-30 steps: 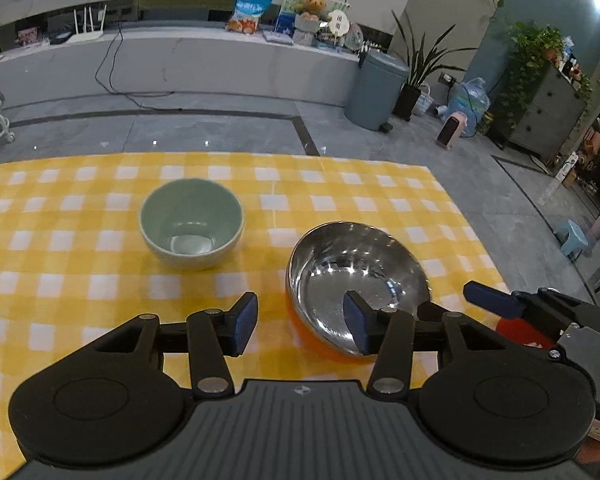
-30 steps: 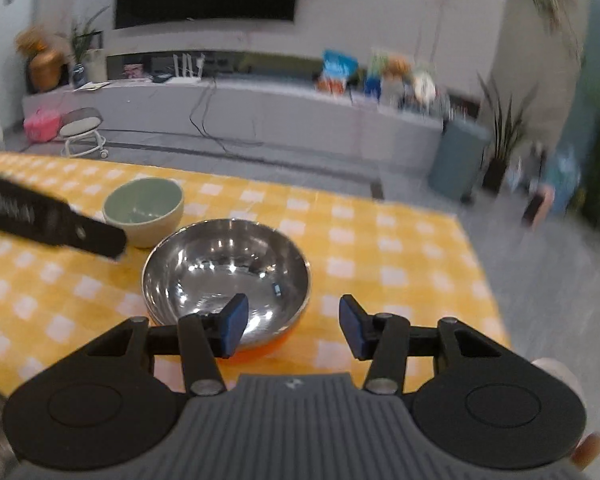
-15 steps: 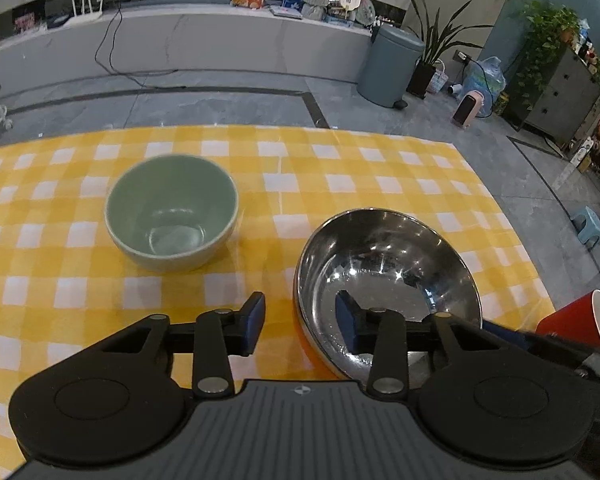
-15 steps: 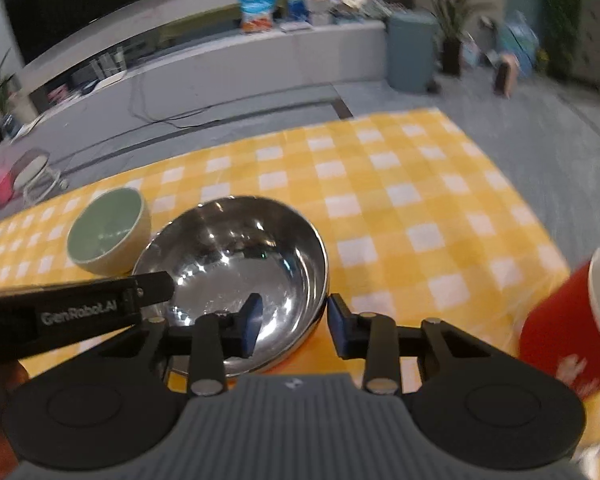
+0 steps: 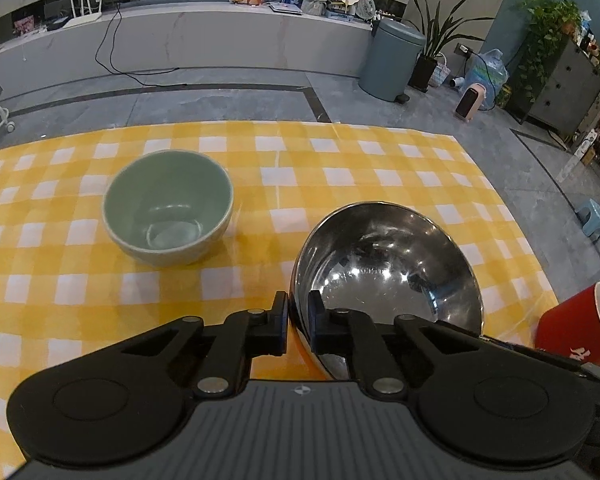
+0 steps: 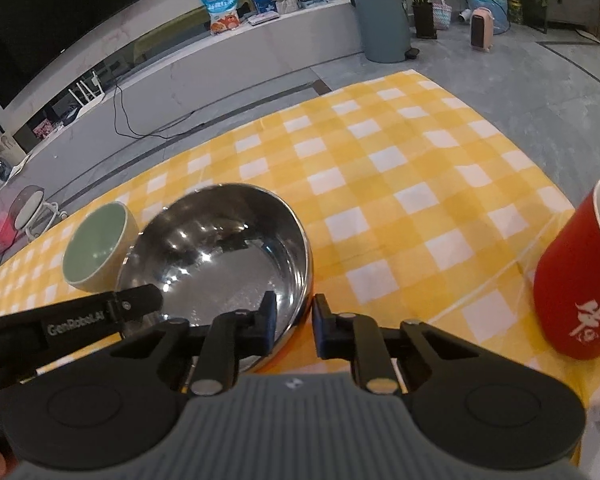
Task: Organize plates and bowls
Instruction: 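Close the left gripper on the orange bowl rim while the right gripper closes too, then carry the orange bowl with both grippers and lower it into the blue bowl, then open both grippers and lift them off the orange bowl, then move both grippers toward the rim of the pale green bowl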
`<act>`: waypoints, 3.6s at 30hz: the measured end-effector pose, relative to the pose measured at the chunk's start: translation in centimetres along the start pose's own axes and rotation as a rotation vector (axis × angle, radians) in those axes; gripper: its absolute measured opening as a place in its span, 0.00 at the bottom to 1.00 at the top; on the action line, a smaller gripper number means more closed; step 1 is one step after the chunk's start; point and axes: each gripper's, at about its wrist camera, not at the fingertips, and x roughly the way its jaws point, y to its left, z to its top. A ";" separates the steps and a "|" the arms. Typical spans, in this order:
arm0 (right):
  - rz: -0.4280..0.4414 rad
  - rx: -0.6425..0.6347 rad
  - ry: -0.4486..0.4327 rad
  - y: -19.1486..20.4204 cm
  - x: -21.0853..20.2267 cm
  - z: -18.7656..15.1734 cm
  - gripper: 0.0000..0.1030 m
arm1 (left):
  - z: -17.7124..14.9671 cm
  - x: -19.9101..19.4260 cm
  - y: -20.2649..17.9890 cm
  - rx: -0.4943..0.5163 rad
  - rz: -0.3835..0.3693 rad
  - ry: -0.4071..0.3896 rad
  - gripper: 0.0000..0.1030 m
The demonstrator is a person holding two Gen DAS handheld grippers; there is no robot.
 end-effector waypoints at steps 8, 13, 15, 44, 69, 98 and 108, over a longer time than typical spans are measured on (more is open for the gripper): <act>0.110 0.033 0.028 -0.5 -3.6 -0.2 0.10 | -0.8 -5.8 0.2 -0.043 0.027 -0.015 0.09; 0.208 0.045 0.006 -0.2 -7.4 -0.6 0.10 | -2.0 -10.3 0.8 -0.091 0.044 -0.020 0.09; 0.245 0.054 0.002 0.0 -8.8 -1.2 0.10 | -2.6 -11.7 1.2 -0.113 0.054 -0.022 0.09; 0.466 -0.055 0.141 1.6 -14.6 -9.5 0.17 | -14.7 -16.9 6.3 -0.400 0.015 0.128 0.10; 0.354 -0.126 0.156 0.1 -13.1 -9.7 0.09 | -14.4 -14.5 4.3 -0.324 0.048 0.185 0.14; 0.423 -0.074 -0.022 0.5 -10.6 -5.4 0.45 | -8.3 -14.7 7.0 -0.167 0.033 -0.070 0.49; 0.430 -0.087 -0.063 2.5 -6.4 -2.4 0.43 | -5.1 -12.3 10.7 -0.210 -0.064 -0.110 0.51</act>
